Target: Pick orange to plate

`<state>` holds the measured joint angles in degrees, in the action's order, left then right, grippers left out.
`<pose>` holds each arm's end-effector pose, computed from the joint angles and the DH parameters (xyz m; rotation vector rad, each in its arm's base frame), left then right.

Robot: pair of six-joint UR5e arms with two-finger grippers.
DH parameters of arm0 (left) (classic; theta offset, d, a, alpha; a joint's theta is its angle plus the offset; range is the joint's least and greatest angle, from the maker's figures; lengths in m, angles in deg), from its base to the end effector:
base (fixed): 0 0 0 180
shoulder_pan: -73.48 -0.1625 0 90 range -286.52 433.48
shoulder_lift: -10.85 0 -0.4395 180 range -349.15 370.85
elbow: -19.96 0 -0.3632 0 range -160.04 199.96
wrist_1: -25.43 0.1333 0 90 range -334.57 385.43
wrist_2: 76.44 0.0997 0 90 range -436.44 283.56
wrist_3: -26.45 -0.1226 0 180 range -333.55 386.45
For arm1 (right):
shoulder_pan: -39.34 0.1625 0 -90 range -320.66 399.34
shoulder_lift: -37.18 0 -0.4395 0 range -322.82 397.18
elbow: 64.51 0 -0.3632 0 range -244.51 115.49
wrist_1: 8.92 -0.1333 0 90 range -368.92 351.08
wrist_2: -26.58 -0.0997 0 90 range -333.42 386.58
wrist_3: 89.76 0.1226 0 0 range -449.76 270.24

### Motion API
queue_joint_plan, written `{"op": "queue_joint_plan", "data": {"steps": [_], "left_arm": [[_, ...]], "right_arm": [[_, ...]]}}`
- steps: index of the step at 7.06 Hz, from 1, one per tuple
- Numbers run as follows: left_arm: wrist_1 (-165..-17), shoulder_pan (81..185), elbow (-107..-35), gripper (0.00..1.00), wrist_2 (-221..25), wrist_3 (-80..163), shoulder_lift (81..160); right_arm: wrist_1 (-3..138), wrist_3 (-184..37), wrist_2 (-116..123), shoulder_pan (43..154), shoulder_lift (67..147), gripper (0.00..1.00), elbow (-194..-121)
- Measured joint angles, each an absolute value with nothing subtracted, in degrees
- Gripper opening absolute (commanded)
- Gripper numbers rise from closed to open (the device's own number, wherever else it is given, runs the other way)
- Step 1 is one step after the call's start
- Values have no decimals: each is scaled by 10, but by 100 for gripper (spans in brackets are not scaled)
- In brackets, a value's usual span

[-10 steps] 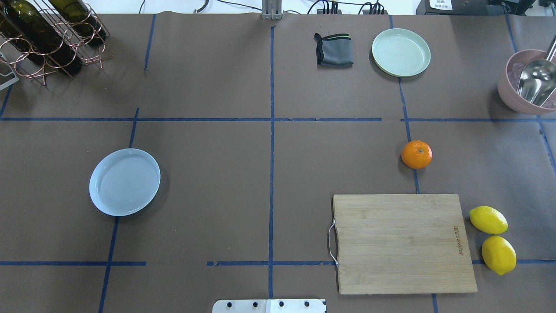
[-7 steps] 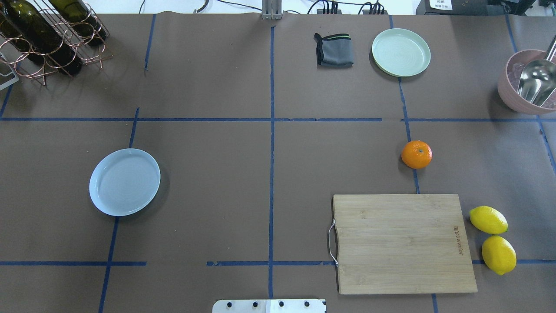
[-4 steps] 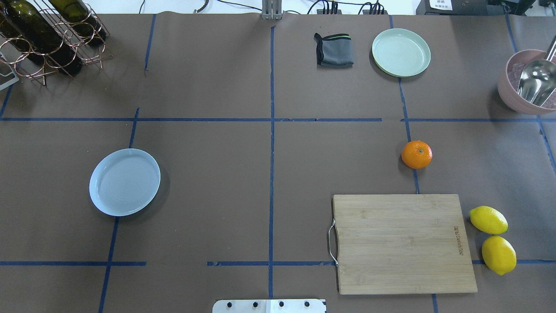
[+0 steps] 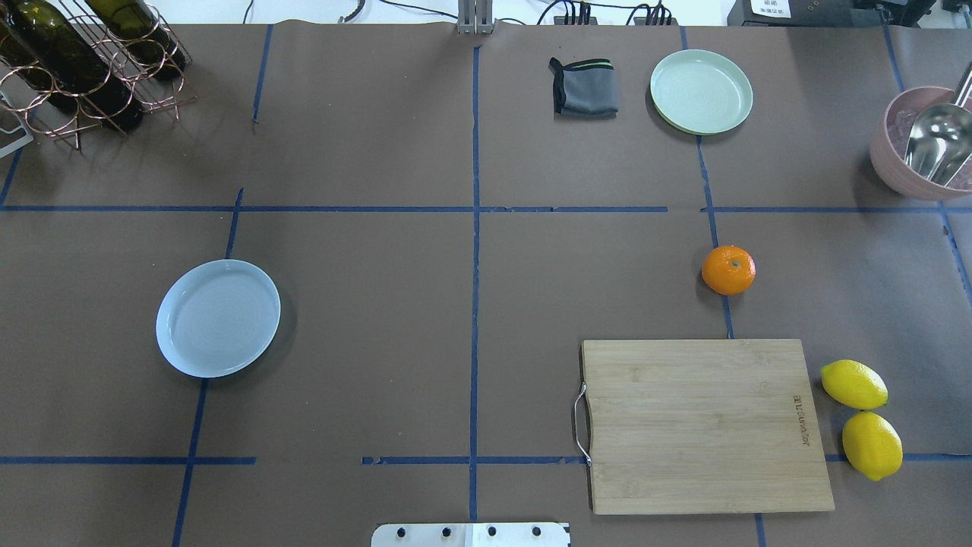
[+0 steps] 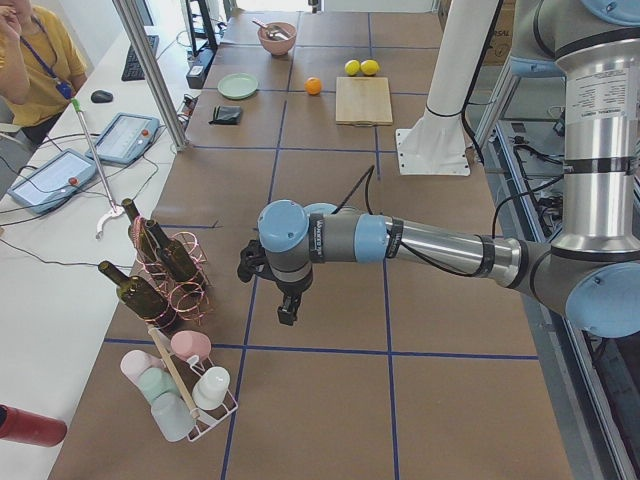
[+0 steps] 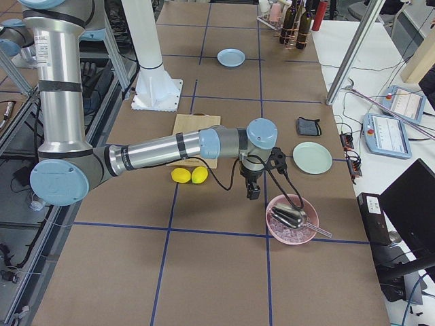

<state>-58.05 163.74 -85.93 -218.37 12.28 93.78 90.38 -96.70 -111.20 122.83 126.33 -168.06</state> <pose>-0.0386 -0.4073 0.6145 0.1513 0.8968 0.2441 -0.0105 -0.4668 0.5848 0.0872 -0.8355 -0.2579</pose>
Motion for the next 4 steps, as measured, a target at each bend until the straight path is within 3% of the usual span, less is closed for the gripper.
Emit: {"op": "queue_joint_plan", "data": {"steps": [4], "left_arm": [[-655, 1617, -854, 100, -2214, 129, 932]], "right_arm": [[841, -966, -1126, 1227, 1294, 100, -1693]]}}
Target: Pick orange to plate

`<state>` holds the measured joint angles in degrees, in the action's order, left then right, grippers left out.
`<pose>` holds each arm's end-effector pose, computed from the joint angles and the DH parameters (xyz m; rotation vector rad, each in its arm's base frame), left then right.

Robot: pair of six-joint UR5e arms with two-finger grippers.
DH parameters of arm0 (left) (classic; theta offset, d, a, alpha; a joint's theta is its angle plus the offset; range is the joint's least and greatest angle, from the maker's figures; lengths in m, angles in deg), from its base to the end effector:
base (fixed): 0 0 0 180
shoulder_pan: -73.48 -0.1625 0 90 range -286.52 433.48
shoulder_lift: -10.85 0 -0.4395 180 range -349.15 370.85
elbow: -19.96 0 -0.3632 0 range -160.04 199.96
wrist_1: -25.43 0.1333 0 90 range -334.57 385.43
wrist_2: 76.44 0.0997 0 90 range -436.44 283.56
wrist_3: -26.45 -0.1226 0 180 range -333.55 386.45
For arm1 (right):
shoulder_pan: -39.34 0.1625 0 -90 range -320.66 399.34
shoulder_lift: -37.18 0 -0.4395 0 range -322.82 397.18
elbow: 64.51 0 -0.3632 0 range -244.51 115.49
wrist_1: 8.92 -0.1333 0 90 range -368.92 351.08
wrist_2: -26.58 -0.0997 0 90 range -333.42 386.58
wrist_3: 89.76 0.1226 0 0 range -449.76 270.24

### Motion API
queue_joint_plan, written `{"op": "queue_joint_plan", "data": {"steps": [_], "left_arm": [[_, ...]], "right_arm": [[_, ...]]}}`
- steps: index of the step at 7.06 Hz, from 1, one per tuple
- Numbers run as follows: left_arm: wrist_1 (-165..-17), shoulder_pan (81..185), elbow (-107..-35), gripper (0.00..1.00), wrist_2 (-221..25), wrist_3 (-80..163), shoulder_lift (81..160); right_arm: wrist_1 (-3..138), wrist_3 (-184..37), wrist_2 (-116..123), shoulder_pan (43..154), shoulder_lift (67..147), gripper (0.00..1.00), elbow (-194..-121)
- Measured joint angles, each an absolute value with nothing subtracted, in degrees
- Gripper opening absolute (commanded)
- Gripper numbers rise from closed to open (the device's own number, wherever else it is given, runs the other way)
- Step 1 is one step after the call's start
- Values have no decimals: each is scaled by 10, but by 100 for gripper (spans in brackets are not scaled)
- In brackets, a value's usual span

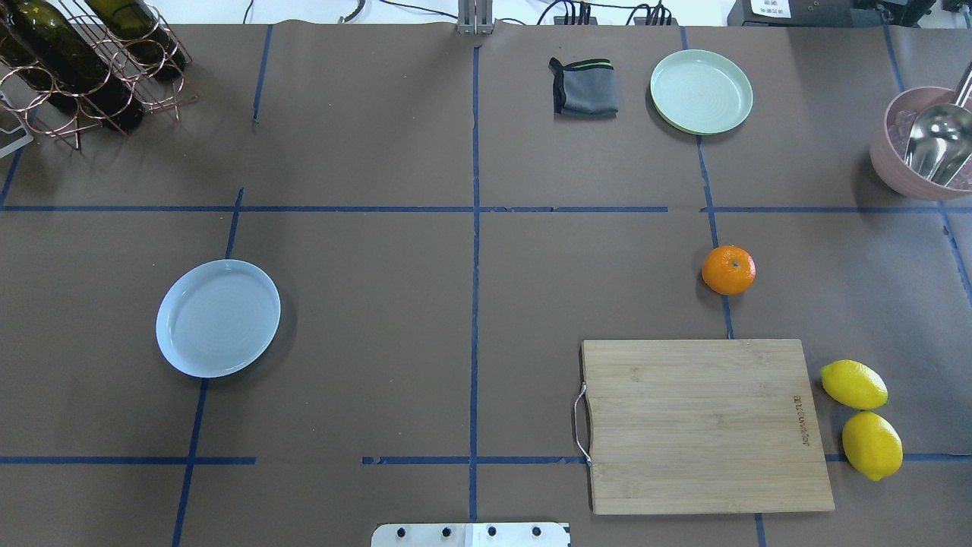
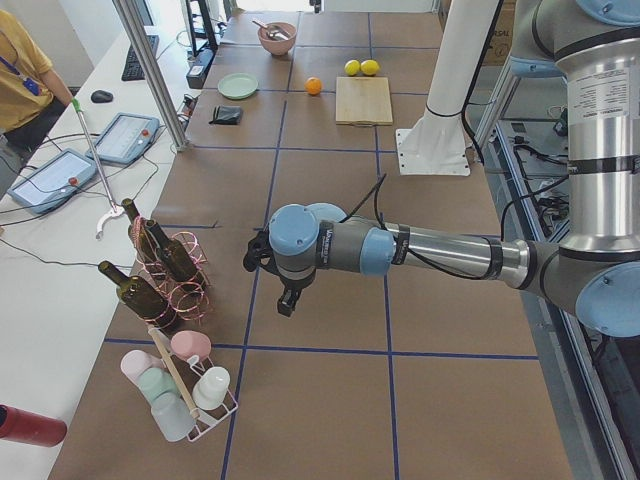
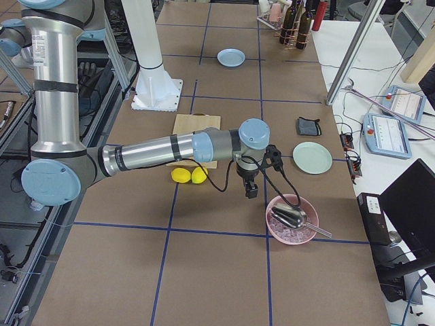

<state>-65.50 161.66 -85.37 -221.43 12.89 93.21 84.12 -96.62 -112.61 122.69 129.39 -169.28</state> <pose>-0.0198 -0.4115 0.6041 0.2370 0.9429 0.3192 -0.0118 -0.4508 0.5852 0.1580 -0.8593 -0.2920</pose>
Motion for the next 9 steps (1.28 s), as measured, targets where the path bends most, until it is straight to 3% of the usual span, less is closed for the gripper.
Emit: {"op": "queue_joint_plan", "data": {"steps": [4, 9], "left_arm": [[-671, 1590, -859, 100, -2213, 230, 934], [-770, 1534, -859, 99, -2212, 368, 938]], "right_arm": [[830, -950, -1130, 1212, 1296, 100, -1694], [720, -720, -1121, 1131, 1278, 100, -1693]]}}
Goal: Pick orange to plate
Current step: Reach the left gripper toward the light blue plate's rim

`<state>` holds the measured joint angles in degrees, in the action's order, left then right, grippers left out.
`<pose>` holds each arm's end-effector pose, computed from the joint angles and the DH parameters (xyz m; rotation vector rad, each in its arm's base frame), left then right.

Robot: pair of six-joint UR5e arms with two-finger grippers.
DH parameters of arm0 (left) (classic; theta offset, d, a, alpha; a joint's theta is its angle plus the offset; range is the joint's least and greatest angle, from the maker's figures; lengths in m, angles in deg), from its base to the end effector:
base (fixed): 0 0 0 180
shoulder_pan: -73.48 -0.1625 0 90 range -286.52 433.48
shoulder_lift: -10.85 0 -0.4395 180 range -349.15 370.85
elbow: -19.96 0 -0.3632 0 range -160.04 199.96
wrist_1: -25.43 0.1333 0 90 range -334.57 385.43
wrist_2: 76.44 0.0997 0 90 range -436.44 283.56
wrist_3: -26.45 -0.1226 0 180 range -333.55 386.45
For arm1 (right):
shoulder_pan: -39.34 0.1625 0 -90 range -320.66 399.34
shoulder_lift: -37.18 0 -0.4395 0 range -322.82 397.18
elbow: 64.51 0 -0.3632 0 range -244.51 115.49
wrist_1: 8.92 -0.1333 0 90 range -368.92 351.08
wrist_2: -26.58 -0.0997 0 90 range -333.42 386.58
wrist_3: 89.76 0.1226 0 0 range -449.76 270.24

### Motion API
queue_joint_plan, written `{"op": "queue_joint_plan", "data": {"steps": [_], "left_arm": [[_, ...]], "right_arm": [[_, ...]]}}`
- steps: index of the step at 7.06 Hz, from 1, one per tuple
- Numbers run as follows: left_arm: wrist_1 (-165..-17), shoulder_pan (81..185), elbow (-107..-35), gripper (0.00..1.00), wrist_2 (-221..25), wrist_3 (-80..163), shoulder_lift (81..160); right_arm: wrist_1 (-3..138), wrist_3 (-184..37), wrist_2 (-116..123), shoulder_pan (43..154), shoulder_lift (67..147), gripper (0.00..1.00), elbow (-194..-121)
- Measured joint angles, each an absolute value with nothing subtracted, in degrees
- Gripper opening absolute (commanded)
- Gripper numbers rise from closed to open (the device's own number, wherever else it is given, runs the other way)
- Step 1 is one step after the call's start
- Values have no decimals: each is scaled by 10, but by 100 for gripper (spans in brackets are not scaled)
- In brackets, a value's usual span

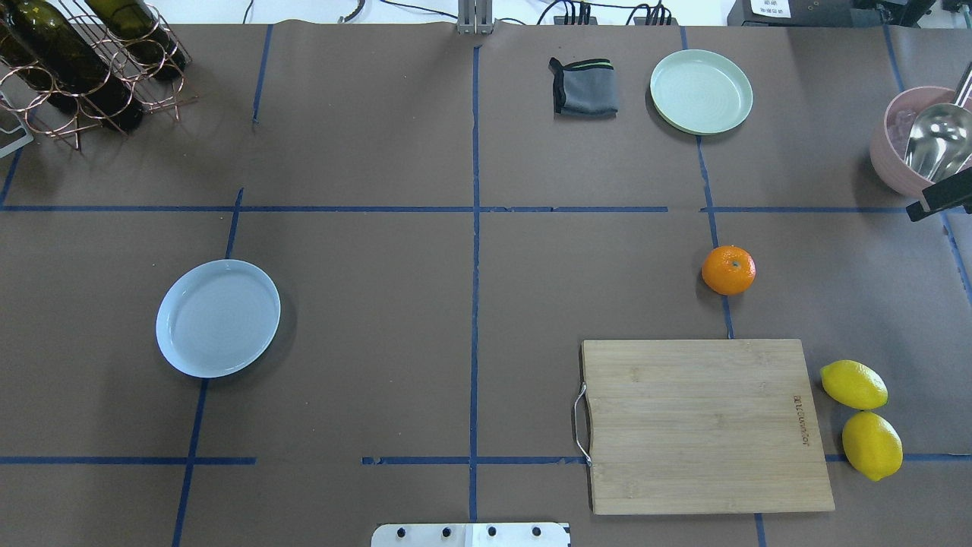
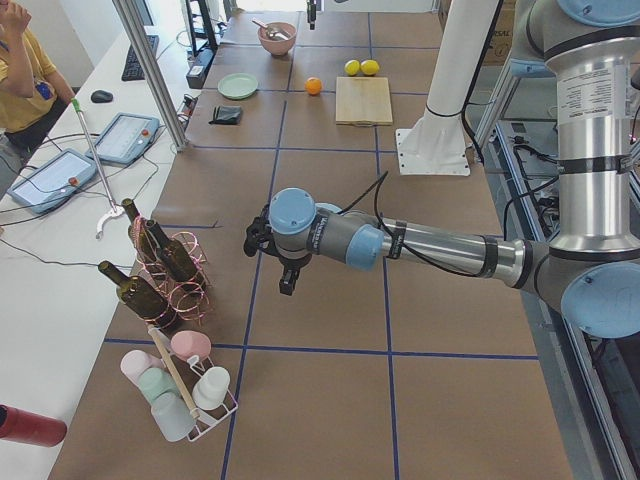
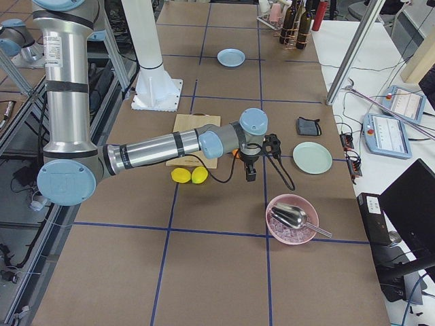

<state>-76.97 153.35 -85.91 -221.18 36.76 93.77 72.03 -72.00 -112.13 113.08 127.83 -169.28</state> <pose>0.0418 -0.4225 0.5731 0.1682 0.9896 0.1737 -0.0923 -0.4634 0.5485 0.1177 -0.9123 -0.1475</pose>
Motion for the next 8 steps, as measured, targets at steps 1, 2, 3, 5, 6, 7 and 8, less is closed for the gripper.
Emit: {"op": "queue_joint_plan", "data": {"steps": [1, 2, 3, 5, 6, 7, 8], "left_arm": [[-819, 1487, -855, 98, -2206, 449, 939], [-867, 1436, -850, 98, -2191, 536, 941], [-909, 1383, -846, 98, -2158, 615, 945], [-969, 1304, -811, 92, -2098, 714, 974], [-984, 1283, -785, 91, -2088, 734, 992], [-990, 1265, -766, 87, -2085, 747, 1007], [-993, 1246, -755, 76, -2084, 761, 1019]], "right_arm": [[717, -715, -1121, 1128, 1278, 100, -1693], [716, -713, -1121, 1127, 1278, 100, -1692], [715, -712, -1121, 1127, 1278, 100, -1692], [714, -712, -1122, 1126, 1278, 100, -1692], [714, -712, -1122, 1126, 1278, 100, -1692], [714, -712, -1122, 1126, 1278, 100, -1692], [714, -712, -1122, 1126, 1278, 100, -1692]]}}
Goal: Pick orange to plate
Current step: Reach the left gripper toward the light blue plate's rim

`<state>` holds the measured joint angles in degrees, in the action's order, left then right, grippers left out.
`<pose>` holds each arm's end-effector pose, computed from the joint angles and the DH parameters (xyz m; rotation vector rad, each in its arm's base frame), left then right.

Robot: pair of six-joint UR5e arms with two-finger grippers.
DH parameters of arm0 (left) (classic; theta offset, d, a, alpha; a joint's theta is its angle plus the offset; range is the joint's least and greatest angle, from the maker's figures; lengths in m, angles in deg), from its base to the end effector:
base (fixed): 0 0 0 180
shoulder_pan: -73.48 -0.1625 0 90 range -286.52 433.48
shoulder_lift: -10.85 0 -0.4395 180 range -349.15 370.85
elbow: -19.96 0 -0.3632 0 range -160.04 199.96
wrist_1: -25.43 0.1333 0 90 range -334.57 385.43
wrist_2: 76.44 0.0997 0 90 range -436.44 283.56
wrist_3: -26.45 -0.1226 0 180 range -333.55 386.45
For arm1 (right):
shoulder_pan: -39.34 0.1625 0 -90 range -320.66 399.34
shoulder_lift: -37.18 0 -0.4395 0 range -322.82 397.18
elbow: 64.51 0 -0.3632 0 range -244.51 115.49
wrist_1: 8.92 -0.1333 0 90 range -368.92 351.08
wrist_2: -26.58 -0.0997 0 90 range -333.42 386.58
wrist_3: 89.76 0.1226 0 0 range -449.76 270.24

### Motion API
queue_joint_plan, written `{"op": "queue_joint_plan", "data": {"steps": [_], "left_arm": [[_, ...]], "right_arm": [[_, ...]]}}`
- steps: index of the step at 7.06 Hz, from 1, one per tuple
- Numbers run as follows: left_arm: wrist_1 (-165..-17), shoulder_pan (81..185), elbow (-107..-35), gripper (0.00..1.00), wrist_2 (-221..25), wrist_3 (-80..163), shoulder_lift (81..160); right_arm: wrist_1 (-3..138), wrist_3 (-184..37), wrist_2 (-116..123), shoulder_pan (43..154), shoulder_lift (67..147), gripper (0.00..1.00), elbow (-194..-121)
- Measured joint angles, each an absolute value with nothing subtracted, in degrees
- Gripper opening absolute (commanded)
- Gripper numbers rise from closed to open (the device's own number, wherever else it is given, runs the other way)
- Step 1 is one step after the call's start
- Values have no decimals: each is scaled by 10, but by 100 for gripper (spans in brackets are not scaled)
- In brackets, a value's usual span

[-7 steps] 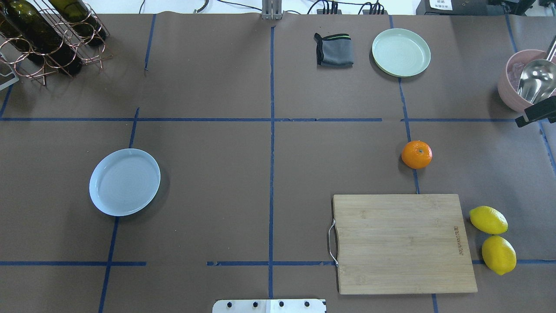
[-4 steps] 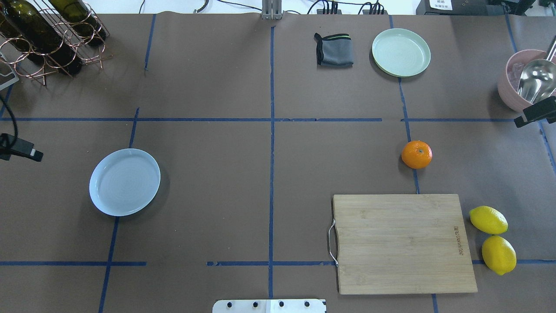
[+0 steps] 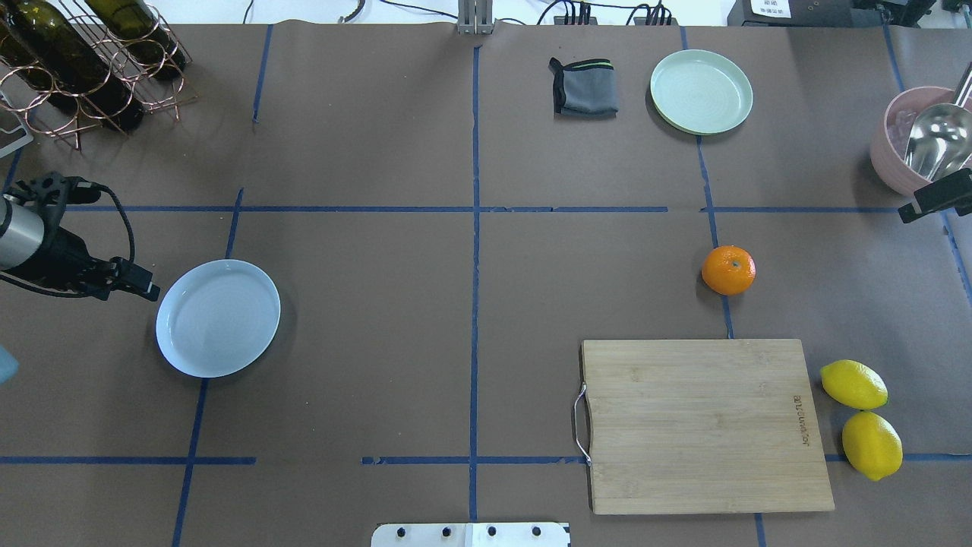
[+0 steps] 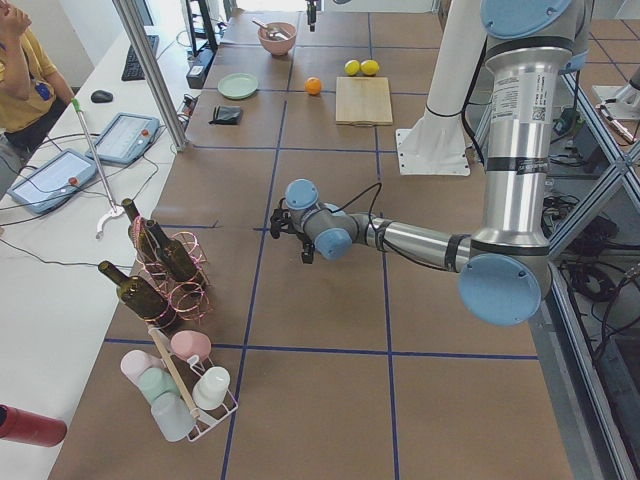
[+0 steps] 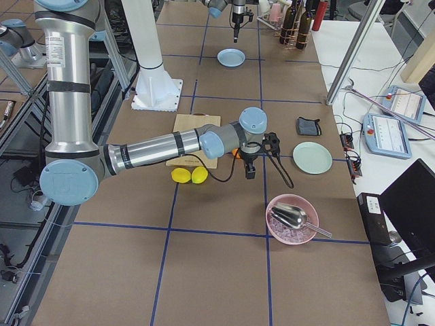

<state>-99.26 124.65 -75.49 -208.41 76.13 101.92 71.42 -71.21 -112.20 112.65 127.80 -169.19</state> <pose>0.2761 -0.4249 0.5636 0.0029 0.9776 0.0892 -0.0960 -0.4633 0.5476 0.1163 -0.9167 -0.1461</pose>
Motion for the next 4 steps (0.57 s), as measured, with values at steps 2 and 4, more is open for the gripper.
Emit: {"op": "queue_joint_plan", "data": {"steps": [2, 4], "left_arm": [[-994, 1218, -743, 36, -2083, 783, 1033], [-995, 1211, -731, 0, -2083, 787, 1039]], "right_arm": [[714, -712, -1122, 1126, 1277, 100, -1693], [714, -712, -1122, 1126, 1277, 100, -1693]]}}
